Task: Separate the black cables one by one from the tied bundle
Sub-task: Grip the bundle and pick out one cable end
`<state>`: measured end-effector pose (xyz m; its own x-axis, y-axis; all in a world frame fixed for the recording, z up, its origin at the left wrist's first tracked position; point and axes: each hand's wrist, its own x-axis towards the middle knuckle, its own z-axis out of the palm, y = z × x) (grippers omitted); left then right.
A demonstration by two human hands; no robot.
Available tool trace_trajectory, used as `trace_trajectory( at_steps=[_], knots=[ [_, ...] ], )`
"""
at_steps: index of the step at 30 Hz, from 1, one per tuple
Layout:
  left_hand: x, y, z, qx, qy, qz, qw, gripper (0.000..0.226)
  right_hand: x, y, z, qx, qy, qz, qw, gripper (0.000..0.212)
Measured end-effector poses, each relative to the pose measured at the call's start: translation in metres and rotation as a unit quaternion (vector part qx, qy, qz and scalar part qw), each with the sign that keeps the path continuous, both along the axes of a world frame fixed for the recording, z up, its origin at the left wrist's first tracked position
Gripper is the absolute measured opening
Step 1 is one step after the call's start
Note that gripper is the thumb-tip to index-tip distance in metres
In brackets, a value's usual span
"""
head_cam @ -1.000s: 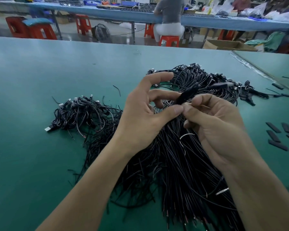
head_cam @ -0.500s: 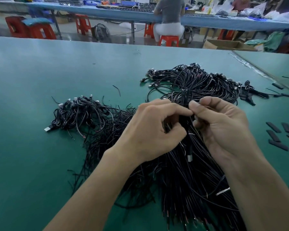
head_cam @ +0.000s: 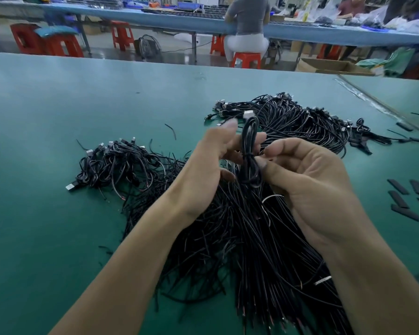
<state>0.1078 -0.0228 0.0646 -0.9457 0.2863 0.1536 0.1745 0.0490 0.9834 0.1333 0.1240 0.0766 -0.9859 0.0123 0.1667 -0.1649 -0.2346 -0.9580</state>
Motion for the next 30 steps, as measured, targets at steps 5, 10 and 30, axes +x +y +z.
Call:
trace_trajectory(
  at_steps=[5, 10, 30],
  knots=[
    [0.000, -0.002, 0.001, -0.019, 0.107, -0.033, 0.994, 0.033, 0.002, 0.002, 0.000, 0.064, 0.015, 0.010, 0.998, 0.027],
    [0.000, -0.002, -0.003, -0.121, 0.220, -0.014, 0.968, 0.037, -0.004, 0.011, -0.001, -0.006, -0.021, -0.022, 1.000, 0.028],
    [0.008, 0.018, -0.014, -0.353, 0.251, 0.032, 0.901, 0.008, -0.009, 0.005, -0.009, -0.061, -0.029, -0.108, 0.992, 0.024]
  ],
)
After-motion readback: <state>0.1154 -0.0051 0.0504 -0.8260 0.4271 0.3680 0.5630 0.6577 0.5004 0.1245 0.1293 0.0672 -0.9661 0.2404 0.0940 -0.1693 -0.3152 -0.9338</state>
